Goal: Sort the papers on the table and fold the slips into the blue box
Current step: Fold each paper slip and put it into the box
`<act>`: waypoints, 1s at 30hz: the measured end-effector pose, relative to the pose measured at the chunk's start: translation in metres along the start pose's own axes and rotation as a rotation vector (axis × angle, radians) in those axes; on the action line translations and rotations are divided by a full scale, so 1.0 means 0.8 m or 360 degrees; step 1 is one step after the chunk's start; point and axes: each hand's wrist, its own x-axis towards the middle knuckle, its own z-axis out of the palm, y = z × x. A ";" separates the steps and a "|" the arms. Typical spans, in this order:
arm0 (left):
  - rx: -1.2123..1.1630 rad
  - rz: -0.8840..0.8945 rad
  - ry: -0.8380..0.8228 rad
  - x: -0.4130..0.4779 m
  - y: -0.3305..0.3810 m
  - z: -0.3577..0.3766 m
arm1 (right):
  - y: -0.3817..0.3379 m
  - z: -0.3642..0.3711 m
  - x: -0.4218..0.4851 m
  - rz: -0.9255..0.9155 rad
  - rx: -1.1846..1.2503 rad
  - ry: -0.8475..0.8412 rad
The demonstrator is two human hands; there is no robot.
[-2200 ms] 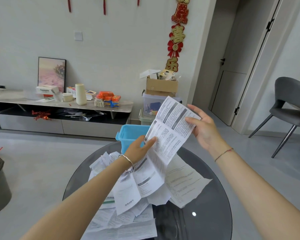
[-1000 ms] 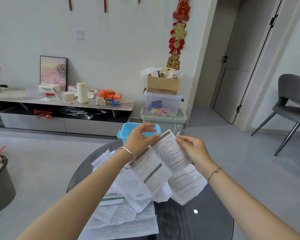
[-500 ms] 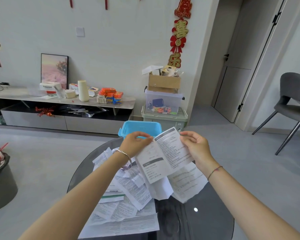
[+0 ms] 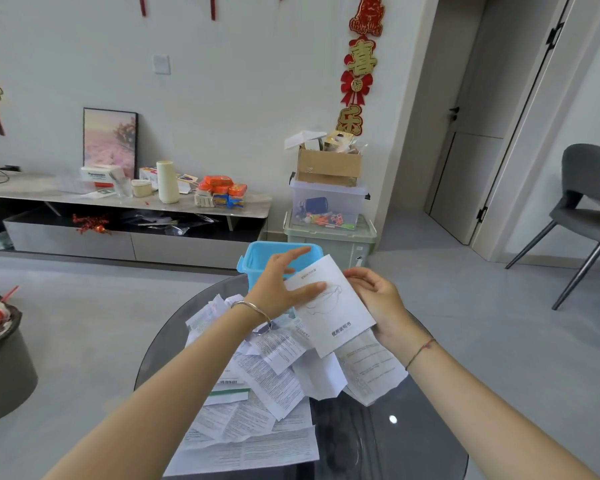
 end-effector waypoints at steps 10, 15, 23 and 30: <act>-0.0278 -0.0168 0.0104 0.008 -0.014 -0.016 | 0.004 -0.013 0.013 0.0199 -0.0362 -0.0419; -0.0420 -0.0225 0.0166 0.027 -0.024 -0.032 | 0.011 -0.009 0.035 0.0241 -0.0278 -0.0460; -0.0145 -0.0291 0.0267 0.087 -0.071 -0.045 | 0.014 -0.003 0.099 0.0065 -0.0344 -0.0270; 0.0491 -0.0360 0.0097 0.152 -0.135 -0.053 | 0.009 -0.001 0.182 -0.0046 -0.0573 -0.0139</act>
